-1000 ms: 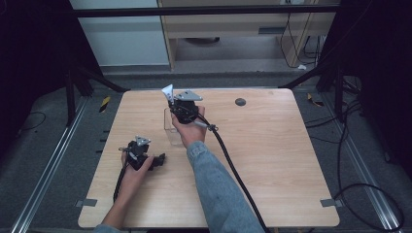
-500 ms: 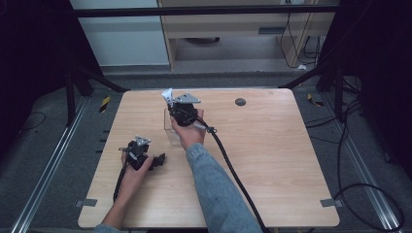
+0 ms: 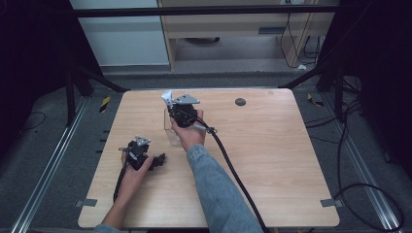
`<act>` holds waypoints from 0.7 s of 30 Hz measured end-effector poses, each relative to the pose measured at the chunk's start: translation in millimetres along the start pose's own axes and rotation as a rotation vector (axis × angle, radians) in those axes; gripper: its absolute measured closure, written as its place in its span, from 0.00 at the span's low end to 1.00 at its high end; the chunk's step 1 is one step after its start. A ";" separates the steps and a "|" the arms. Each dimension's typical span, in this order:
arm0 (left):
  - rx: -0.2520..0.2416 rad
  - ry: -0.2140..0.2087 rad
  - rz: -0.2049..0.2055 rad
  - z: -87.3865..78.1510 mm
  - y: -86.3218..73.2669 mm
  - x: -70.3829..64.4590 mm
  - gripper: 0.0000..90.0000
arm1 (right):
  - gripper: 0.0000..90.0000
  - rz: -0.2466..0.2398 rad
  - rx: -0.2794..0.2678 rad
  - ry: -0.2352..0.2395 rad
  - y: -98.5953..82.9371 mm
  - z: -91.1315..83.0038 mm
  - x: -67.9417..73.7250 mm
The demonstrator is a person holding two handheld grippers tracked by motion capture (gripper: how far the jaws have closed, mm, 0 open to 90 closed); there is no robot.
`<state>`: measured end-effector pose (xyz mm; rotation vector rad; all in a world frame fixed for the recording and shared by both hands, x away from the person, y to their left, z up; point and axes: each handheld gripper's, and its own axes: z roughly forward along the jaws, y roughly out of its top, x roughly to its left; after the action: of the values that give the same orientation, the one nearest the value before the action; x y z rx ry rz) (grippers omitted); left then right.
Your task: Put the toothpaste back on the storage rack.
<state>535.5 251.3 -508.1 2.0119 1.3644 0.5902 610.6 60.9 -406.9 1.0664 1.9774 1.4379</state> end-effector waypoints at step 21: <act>0.000 0.000 0.000 0.0 0.1 0.0 0.00 | 0.88 -0.007 0.029 0.011 -7.1 3.9 2.8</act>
<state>535.5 251.3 -508.1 2.0121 1.3642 0.5899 609.7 64.3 -414.7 1.0653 2.0138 1.4183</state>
